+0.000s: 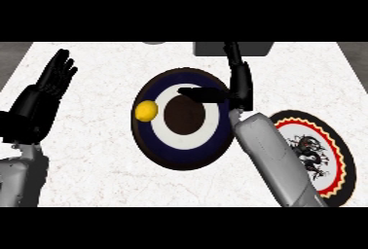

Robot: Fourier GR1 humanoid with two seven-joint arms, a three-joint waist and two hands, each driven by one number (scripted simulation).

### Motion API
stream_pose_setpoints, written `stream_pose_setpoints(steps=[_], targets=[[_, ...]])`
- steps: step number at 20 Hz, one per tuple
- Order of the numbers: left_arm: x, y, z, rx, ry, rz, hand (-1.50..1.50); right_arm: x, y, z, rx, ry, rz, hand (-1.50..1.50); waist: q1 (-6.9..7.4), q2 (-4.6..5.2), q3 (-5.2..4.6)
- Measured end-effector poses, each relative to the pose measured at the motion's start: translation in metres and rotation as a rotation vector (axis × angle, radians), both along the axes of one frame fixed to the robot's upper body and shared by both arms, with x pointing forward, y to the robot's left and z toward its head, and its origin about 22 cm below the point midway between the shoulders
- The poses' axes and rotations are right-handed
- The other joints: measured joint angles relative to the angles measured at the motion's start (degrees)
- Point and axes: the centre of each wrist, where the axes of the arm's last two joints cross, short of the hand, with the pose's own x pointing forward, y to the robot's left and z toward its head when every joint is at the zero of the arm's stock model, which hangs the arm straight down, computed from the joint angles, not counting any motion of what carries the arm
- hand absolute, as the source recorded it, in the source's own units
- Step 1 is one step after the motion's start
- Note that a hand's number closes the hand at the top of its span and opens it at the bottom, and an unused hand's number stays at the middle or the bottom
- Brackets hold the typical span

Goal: Pick the lemon from the plate and place it in the plate

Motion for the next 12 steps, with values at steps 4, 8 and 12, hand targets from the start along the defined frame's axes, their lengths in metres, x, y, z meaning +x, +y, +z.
stream_pose_setpoints(steps=[4, 8, 12], targets=[[-0.002, 0.001, -0.001, 0.002, 0.004, 0.003, 0.00, -0.010, -0.054, -0.009, 0.052, -0.017, -0.014, -1.50, -0.45, -0.09, 0.00], [-0.003, 0.001, -0.002, 0.002, 0.005, 0.007, 0.00, -0.027, -0.104, -0.028, 0.062, -0.035, -0.012, -1.50, -0.50, -0.09, 0.00], [-0.001, 0.006, -0.003, 0.007, 0.004, 0.011, 0.00, -0.038, -0.149, -0.034, 0.049, -0.043, -0.005, -1.50, -0.43, -0.08, -0.01]])
